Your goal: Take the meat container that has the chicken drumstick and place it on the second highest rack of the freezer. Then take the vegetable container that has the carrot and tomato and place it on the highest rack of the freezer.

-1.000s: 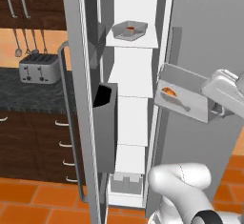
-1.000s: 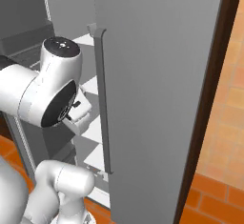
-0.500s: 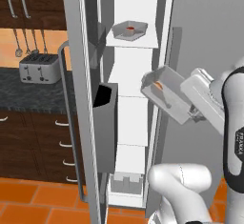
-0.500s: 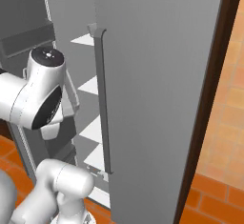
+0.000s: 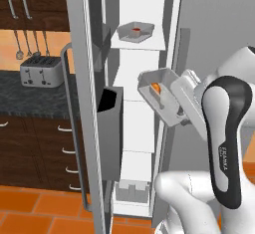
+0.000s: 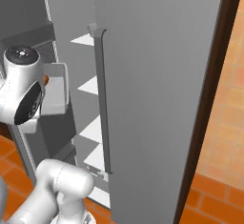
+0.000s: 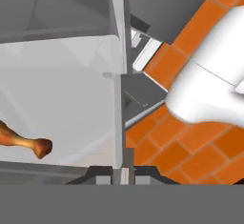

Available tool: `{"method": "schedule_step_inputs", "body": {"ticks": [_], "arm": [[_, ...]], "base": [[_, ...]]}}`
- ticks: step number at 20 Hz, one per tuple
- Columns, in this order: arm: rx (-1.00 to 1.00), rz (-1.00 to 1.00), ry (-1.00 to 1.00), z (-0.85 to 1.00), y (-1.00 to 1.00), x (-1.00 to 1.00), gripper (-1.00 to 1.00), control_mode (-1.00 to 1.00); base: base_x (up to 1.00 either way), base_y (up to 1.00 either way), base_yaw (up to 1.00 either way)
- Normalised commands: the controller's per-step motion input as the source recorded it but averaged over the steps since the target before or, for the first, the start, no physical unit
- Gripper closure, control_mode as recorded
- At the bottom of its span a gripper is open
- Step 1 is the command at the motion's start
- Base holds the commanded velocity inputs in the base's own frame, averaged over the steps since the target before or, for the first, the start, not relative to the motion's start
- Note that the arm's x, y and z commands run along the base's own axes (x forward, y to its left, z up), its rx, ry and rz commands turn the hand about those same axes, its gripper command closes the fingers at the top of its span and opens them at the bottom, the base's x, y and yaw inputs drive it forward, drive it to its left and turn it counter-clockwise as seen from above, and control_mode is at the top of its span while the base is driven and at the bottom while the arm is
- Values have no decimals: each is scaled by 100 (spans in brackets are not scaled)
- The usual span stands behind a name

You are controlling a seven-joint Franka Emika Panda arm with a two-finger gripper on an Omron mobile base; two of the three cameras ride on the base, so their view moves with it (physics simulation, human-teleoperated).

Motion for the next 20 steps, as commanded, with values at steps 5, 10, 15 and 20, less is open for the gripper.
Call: {"method": "schedule_step_inputs", "body": {"ticks": [5,10,15,20], "arm": [[10,0,13,17,7,39,100,-100],[15,0,11,6,1,30,100,-100],[-6,-9,0,-3,14,29,100,-100],[3,-17,4,-19,-18,47,100,-100]], "base": [[0,0,0],[0,0,0],[0,0,0],[0,0,0]]}}
